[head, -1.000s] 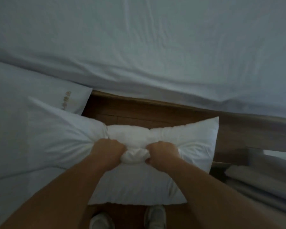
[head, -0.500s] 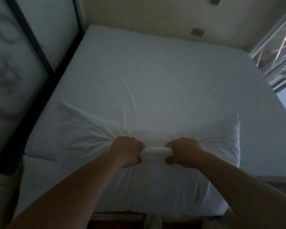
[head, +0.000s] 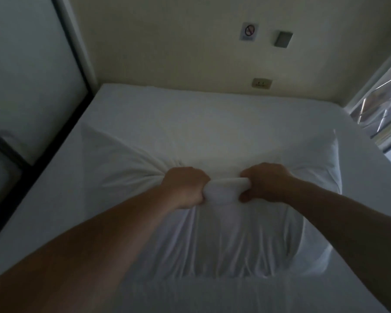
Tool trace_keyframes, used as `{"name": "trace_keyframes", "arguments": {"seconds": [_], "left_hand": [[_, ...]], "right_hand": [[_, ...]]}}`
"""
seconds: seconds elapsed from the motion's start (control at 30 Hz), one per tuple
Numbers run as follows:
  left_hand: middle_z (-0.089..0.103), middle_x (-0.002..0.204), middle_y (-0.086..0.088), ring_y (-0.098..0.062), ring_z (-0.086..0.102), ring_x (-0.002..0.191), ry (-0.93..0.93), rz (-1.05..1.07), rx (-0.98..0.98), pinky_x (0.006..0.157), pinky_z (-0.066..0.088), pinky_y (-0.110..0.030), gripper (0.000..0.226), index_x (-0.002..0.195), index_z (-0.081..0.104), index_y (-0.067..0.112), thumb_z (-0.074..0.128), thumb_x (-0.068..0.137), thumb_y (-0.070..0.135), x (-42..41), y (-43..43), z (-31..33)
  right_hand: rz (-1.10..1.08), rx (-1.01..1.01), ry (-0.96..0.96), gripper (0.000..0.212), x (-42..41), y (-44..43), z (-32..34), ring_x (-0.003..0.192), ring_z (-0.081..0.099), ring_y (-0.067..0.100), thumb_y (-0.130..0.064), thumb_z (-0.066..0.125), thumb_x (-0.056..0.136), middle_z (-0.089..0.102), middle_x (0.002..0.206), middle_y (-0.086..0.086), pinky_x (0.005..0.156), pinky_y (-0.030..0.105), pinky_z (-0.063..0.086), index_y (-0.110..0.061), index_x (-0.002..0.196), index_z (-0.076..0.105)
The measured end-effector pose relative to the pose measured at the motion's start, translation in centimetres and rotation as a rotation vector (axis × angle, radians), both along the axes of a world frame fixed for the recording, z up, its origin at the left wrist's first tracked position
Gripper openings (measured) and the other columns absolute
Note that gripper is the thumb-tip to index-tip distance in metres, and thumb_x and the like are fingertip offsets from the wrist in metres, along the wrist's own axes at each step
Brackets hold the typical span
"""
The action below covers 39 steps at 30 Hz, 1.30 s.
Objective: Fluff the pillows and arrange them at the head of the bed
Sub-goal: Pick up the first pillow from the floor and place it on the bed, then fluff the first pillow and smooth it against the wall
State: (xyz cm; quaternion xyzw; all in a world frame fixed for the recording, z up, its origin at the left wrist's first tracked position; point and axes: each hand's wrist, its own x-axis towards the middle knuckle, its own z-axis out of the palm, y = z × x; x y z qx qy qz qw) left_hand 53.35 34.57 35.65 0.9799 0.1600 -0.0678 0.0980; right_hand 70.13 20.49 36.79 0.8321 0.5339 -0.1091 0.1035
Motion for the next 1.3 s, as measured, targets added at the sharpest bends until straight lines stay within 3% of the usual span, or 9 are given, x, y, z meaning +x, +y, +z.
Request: {"name": "trace_keyframes", "arguments": {"seconds": [0.07, 0.17, 0.3, 0.47, 0.67, 0.83, 0.97, 1.17, 1.3], "left_hand": [[0.06, 0.118, -0.008, -0.03, 0.054, 0.111, -0.026, 0.053, 0.095, 0.087, 0.04, -0.04, 0.032, 0.107, 0.056, 0.022, 0.063, 0.078, 0.033, 4.8, 3.1, -1.2], [0.041, 0.137, -0.012, -0.032, 0.035, 0.127, 0.033, 0.139, 0.257, 0.104, 0.026, -0.05, 0.059, 0.128, 0.038, 0.016, 0.06, 0.082, 0.044, 8.8, 7.0, -4.4], [0.011, 0.157, -0.008, -0.031, 0.004, 0.144, 0.161, 0.198, 0.121, 0.113, 0.0, -0.058, 0.079, 0.144, 0.013, 0.021, 0.057, 0.084, 0.048, 8.0, 8.3, -8.9], [0.021, 0.154, -0.01, -0.032, 0.015, 0.141, 0.113, 0.343, -0.031, 0.115, 0.009, -0.055, 0.078, 0.144, 0.018, 0.021, 0.059, 0.083, 0.045, 6.4, 8.7, -9.9], [0.027, 0.151, -0.011, -0.033, 0.026, 0.136, -0.013, 0.403, -0.184, 0.113, 0.023, -0.049, 0.075, 0.145, 0.02, 0.019, 0.058, 0.085, 0.043, 4.1, 8.1, -8.2], [0.014, 0.159, -0.006, -0.026, 0.015, 0.143, 0.023, 0.365, -0.265, 0.116, 0.017, -0.048, 0.074, 0.148, 0.008, 0.019, 0.05, 0.091, 0.042, 0.6, 6.7, -7.0], [0.015, 0.158, -0.007, -0.027, 0.018, 0.143, -0.017, 0.388, -0.293, 0.116, 0.019, -0.048, 0.074, 0.148, 0.007, 0.019, 0.05, 0.092, 0.041, -2.8, 6.0, -6.2], [0.028, 0.153, -0.009, -0.031, 0.032, 0.135, -0.074, 0.548, -0.359, 0.108, 0.03, -0.043, 0.069, 0.146, 0.017, 0.018, 0.051, 0.09, 0.041, -12.2, 4.8, -5.1], [0.027, 0.154, -0.009, -0.031, 0.031, 0.136, -0.074, 0.72, -0.445, 0.11, 0.03, -0.042, 0.069, 0.147, 0.018, 0.018, 0.05, 0.09, 0.041, -22.7, 3.2, -5.9]], "right_hand": [[-0.033, 0.054, -0.035, 0.05, 5.0, 2.8, -1.2, 0.104, 0.057, 0.025, -0.06, 0.07, 0.068, 0.063, 0.112, 0.002, 0.076, 0.034, 0.038, -0.03, 0.105, 0.056], [-0.091, 0.064, -0.079, 0.065, 10.0, 5.3, -4.5, 0.118, 0.045, 0.028, -0.061, 0.061, 0.079, 0.048, 0.132, 0.007, 0.095, 0.043, 0.032, -0.023, 0.128, 0.043], [-0.088, 0.01, 0.058, 0.072, 10.5, 5.3, -9.7, 0.123, 0.043, 0.029, -0.06, 0.058, 0.081, 0.041, 0.142, 0.005, 0.1, 0.045, 0.032, -0.024, 0.139, 0.033], [-0.107, 0.002, 0.153, 0.066, 8.8, 5.3, -12.0, 0.122, 0.044, 0.028, -0.058, 0.057, 0.083, 0.042, 0.141, 0.004, 0.1, 0.044, 0.032, -0.026, 0.137, 0.035], [-0.091, 0.043, 0.199, 0.065, 5.6, 7.3, -9.7, 0.121, 0.045, 0.028, -0.059, 0.057, 0.083, 0.045, 0.138, 0.006, 0.1, 0.045, 0.033, -0.026, 0.136, 0.038], [-0.049, 0.047, 0.215, 0.062, 1.3, 8.7, -8.0, 0.12, 0.045, 0.027, -0.056, 0.057, 0.085, 0.046, 0.137, 0.006, 0.1, 0.044, 0.033, -0.025, 0.135, 0.038], [-0.02, 0.047, 0.223, 0.061, -2.4, 9.3, -6.6, 0.121, 0.044, 0.027, -0.056, 0.057, 0.085, 0.045, 0.138, 0.006, 0.1, 0.044, 0.034, -0.025, 0.135, 0.038], [0.038, 0.021, 0.239, 0.062, -10.5, 9.6, -4.7, 0.122, 0.043, 0.027, -0.054, 0.058, 0.085, 0.043, 0.139, 0.006, 0.101, 0.045, 0.035, -0.025, 0.136, 0.038], [0.142, -0.027, 0.247, 0.062, -19.2, 10.1, -4.7, 0.122, 0.042, 0.028, -0.055, 0.058, 0.085, 0.043, 0.139, 0.007, 0.1, 0.043, 0.035, -0.025, 0.135, 0.038]]}}
